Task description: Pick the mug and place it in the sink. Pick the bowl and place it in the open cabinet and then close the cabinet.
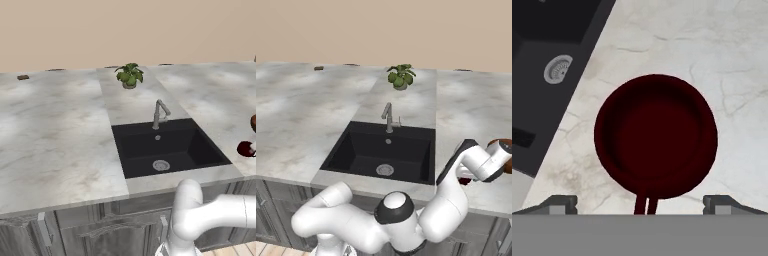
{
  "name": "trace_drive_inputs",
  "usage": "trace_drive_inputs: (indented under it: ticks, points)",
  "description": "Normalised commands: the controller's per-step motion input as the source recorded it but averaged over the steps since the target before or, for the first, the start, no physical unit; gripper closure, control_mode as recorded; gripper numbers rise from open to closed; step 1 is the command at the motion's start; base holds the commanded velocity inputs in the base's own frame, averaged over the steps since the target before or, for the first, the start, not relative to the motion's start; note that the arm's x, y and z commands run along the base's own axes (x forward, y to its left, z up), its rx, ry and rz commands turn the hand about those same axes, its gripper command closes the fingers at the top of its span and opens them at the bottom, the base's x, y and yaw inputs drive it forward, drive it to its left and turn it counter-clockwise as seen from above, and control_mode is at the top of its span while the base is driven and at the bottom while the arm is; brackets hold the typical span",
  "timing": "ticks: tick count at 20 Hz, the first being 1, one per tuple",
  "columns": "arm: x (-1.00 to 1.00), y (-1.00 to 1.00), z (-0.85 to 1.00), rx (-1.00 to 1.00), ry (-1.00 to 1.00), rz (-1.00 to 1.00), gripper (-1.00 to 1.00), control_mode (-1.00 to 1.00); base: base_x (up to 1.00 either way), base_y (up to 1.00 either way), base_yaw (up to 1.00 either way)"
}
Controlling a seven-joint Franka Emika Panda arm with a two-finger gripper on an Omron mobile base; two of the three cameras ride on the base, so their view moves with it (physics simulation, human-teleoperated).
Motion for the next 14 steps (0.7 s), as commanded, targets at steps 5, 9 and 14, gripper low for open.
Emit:
trace_drive_inputs:
  ticks: [5, 9, 14]
  points:
    - [0.02, -0.14, -0.2, 0.0, 0.0, 0.02, -1.0, -1.0, 0.0, 0.0, 0.0]
    - [0.0, -0.05, -0.18, 0.0, 0.0, 0.0, -1.0, -1.0, 0.0, 0.0, 0.0]
    - [0.0, -0.07, -0.16, 0.0, 0.0, 0.0, -1.0, -1.0, 0.0, 0.0, 0.0]
